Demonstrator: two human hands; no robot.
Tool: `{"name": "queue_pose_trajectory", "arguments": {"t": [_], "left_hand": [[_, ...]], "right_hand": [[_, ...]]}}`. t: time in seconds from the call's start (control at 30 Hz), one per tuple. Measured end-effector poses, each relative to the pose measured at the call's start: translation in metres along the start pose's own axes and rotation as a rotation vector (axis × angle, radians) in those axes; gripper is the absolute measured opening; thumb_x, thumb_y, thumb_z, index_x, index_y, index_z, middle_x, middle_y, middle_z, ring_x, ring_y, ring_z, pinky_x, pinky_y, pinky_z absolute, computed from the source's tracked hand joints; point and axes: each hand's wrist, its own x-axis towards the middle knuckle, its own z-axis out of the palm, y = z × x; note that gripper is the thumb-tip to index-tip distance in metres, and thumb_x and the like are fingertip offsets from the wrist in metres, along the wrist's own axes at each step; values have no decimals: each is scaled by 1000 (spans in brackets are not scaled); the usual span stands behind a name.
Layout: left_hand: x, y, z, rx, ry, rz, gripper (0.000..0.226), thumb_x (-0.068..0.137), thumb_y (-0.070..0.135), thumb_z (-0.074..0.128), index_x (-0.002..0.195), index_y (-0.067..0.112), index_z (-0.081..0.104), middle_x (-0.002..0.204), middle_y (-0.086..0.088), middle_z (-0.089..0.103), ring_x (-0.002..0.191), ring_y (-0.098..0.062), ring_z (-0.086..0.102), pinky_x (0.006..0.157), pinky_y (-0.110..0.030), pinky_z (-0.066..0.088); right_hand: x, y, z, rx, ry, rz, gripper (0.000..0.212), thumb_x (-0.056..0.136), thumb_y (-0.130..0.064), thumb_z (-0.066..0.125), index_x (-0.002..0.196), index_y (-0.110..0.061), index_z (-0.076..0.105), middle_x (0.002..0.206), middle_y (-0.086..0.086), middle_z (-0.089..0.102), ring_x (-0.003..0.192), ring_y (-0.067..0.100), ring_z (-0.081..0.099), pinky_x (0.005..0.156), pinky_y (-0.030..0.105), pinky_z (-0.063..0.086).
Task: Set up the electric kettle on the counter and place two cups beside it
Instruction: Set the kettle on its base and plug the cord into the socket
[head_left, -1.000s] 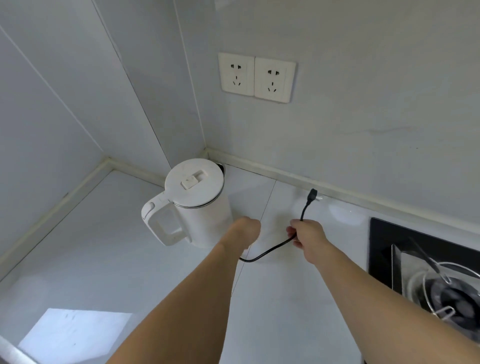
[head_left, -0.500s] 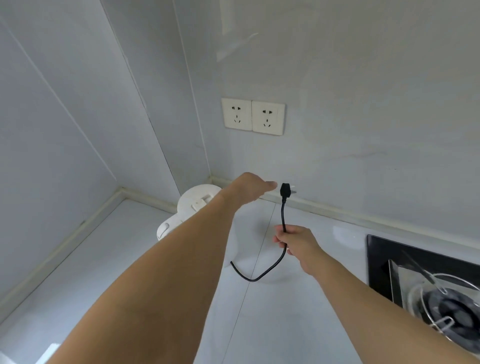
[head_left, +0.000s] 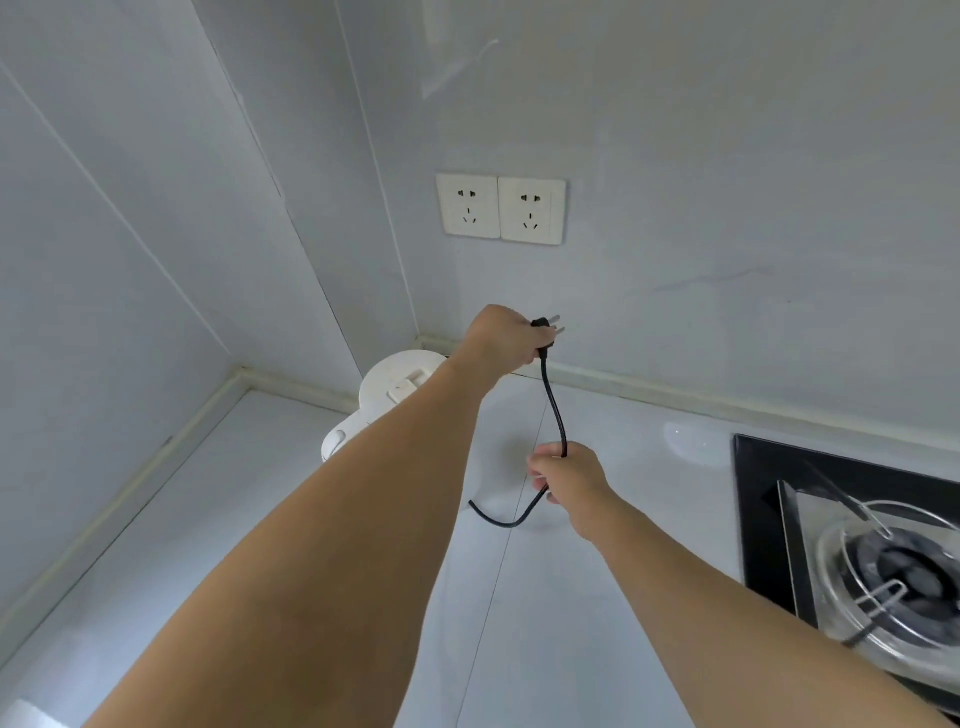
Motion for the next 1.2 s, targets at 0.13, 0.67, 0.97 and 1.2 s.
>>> {"name": "queue_pose_trajectory", "arguments": {"t": [0.13,0.67,0.97,1.2], "left_hand": [[6,-12,-3,-46,66,22,20,81,28,68,77,8,71,71,-7,59,61,-19,46,59,-27,36],[7,-41,-7,44,53,128,39,88,24,60,56,16,38,52,3,29,45,-16,25,38,-21,20],[10,-32,-3,24,27,90,26,86,23,61,66,9,54,57,-1,37,50,-18,32,48,-23,26],[28,-8,-12,-109,72,74,30,79,24,69,86,-5,72,71,-11,54,68,-19,46,65,-30,34]], "right_hand": [[5,19,24,68,-73,172,12,80,-1,56,85,-7,64,80,11,61,70,22,56,64,27,46],[21,22,-3,-165,-274,368,16,76,-9,66,89,0,67,65,12,73,54,22,68,57,29,58],[25,-27,-48,-380,-19,67,9,78,-10,63,76,-2,66,69,12,67,56,22,58,58,28,49],[34,-63,-51,-516,92,-157,18,78,-17,56,63,-9,61,63,10,59,56,22,49,59,26,40]]}}
